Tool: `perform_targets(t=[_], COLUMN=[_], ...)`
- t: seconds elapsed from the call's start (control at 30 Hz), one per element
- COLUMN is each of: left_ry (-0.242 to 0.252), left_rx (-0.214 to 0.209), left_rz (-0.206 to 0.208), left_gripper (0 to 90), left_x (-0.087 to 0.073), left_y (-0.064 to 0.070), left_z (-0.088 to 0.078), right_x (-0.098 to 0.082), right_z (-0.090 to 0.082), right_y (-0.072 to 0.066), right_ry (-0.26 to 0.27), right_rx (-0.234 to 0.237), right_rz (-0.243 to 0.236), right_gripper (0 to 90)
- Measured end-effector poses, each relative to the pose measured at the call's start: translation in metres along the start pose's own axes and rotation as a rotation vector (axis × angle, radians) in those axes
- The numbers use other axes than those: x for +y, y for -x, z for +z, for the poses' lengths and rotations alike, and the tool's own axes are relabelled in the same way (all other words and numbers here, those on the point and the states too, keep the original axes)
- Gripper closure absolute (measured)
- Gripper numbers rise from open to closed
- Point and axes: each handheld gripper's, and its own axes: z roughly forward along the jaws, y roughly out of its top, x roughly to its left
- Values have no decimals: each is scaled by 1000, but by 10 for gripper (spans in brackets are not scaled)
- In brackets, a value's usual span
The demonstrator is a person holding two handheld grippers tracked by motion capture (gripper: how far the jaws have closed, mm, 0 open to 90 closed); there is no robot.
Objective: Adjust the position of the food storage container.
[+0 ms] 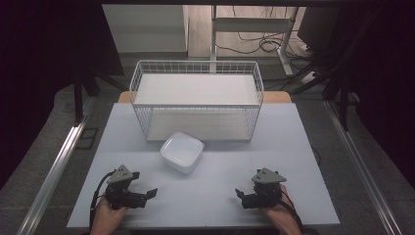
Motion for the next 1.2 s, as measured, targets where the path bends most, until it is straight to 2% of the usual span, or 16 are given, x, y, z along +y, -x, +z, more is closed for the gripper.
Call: perform_targets(t=[0.2,0.27,0.33,0.4,0.43,0.53,0.57,0.67,0.7,0.8,0.83,0.87,1.0,1.03,1.2], left_ry=[-13,-28,-66,-65,-61,-51,-48,-42,-34,-31,-31,-28,-17,-20,-11], left_rx=[4,-4,-7,-11,-40,-34,-23,-17,-21,-15,6,11,-6,-8,7], left_rz=[-4,-11,-10,-15,-30,-29,-20,-24,-37,-36,-23,-22,-21,-29,-66], left_gripper=[31,29,24,25,30,70,83,128,140,166,186,204,365,414,611], left_x=[1,1,4,5,9,14,19,23,26,29,34,36,43,48,55], left_y=[0,1,1,1,-1,-4,-7,-12,-16,-20,-24,-27,-35,-42,-55], left_z=[0,2,5,6,7,7,9,11,13,16,19,20,23,27,34], right_x=[1,3,7,8,11,14,17,20,24,28,30,32,38,40,46], right_z=[0,-1,-3,-2,-1,2,5,7,8,10,11,12,14,15,19], right_y=[-2,-2,-1,-1,-1,-1,-1,-1,-2,-1,0,1,5,7,11], right_ry=[-8,-12,-16,-15,-16,-39,-48,-52,-52,-42,-40,-39,-21,-18,-7], right_rx=[-4,-2,13,15,21,31,42,55,81,86,89,92,95,105,126], right_rz=[-2,13,38,44,53,46,38,37,41,47,53,55,86,97,126], right_gripper=[0,0,0,0,3,24,67,105,143,159,178,190,238,246,318])
